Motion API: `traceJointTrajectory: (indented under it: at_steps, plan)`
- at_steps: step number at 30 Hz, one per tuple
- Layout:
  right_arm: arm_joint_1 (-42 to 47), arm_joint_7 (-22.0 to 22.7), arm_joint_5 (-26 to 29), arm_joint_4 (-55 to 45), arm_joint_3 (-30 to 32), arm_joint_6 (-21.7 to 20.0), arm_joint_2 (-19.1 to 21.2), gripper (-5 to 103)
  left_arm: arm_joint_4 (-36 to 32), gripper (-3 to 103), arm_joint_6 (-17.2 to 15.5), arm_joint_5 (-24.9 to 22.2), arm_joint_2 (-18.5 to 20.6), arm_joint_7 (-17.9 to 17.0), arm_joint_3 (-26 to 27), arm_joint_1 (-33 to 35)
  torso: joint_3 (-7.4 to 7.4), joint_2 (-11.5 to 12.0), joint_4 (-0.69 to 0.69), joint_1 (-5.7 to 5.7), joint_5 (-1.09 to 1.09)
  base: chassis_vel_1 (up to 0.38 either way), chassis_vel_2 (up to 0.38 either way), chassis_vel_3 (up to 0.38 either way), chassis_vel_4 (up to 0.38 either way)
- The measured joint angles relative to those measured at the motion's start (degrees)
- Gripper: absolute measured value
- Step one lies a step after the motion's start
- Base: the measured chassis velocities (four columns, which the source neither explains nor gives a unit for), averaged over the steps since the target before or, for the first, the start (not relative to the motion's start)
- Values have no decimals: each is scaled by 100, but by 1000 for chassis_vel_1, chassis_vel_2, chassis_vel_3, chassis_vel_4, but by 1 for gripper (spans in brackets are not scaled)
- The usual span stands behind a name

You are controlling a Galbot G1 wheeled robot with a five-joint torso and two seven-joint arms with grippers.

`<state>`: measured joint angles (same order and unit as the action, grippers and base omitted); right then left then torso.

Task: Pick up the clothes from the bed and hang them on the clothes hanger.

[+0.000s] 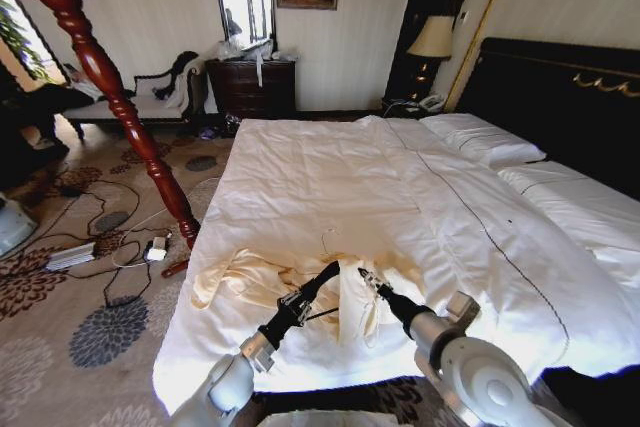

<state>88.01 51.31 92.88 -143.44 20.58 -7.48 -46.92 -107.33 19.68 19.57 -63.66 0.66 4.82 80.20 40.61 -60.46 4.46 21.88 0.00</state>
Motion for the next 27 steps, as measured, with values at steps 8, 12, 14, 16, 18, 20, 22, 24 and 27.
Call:
traceJointTrajectory:
  at_steps: [8, 12, 14, 16, 18, 20, 22, 24, 27]
  plan:
    - [-149, 822, -629, 4, 702, -825, 540, 100, -99, 20, 47, 9, 70, -1, 85, 73, 0, 0, 0, 0, 1, 0, 0, 0, 0]
    - [-429, 733, -663, 8, 848, -1038, 1087, 100, -127, 20, 81, 10, 114, 4, 105, 60, 1, 0, -1, 0, 1, 0, 0, 0, 0]
    - [-474, -46, -1131, 120, 764, -691, 1451, 100, -127, 20, 105, 16, 128, 10, 112, 30, 0, 0, 0, 0, 0, 0, 0, 0, 0]
    - [-453, -1087, -1773, 403, 661, -148, 1741, 100, -117, 20, 124, 19, 135, 14, 119, 9, 0, 0, 0, 0, 1, 0, 0, 0, 0]
    - [-425, -2329, -2591, 867, 573, 763, 2035, 100, -99, 20, 136, 21, 135, 19, 122, -20, 1, 0, -1, 0, 0, 0, 0, 0, 0]
    - [-419, -3784, -3233, 1356, 556, 1623, 2352, 100, -80, 20, 154, 22, 123, 21, 119, -66, 1, 1, 0, 0, 2, 0, 0, 0, 0]
    - [-416, -4453, -3369, 1552, 581, 1843, 2486, 100, -69, 20, 163, 22, 113, 23, 112, -91, 1, 1, 0, 0, 3, 0, 0, 0, 0]
    - [-388, -5143, -3252, 1782, 645, 1974, 2809, 100, -40, 20, 192, 21, 91, 23, 101, -160, 1, 0, 0, 0, 0, 0, 0, 0, 0]
    - [-375, -5382, -3019, 1976, 667, 1964, 3096, 100, -1, 20, 220, 20, 59, 23, 80, -235, 0, 0, 0, 0, 0, 0, 0, 0, 0]
